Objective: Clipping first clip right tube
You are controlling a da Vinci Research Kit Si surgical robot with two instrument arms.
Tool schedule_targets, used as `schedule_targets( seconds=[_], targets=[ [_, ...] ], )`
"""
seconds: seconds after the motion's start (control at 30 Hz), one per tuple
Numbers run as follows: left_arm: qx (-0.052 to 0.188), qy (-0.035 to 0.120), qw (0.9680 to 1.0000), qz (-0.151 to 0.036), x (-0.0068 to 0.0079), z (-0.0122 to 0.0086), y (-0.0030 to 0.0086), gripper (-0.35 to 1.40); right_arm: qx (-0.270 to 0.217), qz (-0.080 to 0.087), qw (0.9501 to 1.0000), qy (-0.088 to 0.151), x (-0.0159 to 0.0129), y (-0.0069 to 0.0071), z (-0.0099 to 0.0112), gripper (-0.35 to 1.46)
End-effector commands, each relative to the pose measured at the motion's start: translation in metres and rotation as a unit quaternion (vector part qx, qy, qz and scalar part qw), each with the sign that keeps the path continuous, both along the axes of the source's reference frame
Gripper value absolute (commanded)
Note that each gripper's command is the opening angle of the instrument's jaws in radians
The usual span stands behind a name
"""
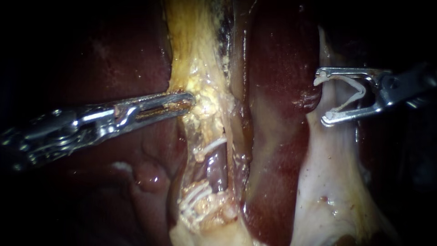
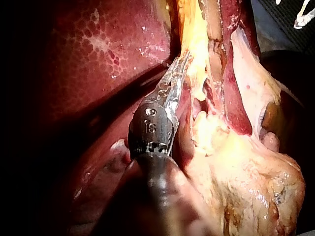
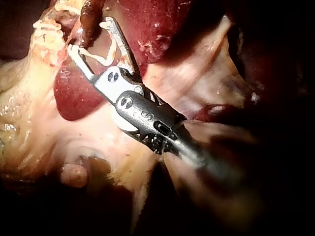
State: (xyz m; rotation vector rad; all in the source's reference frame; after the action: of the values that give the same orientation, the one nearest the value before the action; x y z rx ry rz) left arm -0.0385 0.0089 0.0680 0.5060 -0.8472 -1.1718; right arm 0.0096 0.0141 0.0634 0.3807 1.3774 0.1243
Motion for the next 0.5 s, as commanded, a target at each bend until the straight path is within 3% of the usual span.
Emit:
schedule_targets(
  seconds=[0.03,0.13,0.27,0.5],
  targets=[
    [0.001,0.0,1.0,0.0,0.0001,-0.0001,0.0,-0.35,0.0,0.0,1.0,0.0,0.0001,-0.0001,-0.0001,0.59],
    [0.003,-0.002,1.0,0.003,0.0008,-0.0008,0.0002,-0.35,0.003,-0.006,1.0,0.005,0.0009,-0.0006,0.0001,0.59],
    [0.002,0.005,1.0,-0.003,0.0031,-0.0026,0.0011,-0.35,0.054,-0.011,0.9985,0.002,0.0031,-0.0023,0.0012,0.59],
    [-0.003,0.007,0.9998,-0.019,0.0064,-0.0058,0.0021,-0.35,0.113,-0.066,0.9908,-0.034,0.0086,-0.006,0.0053,0.57]
  ],
)
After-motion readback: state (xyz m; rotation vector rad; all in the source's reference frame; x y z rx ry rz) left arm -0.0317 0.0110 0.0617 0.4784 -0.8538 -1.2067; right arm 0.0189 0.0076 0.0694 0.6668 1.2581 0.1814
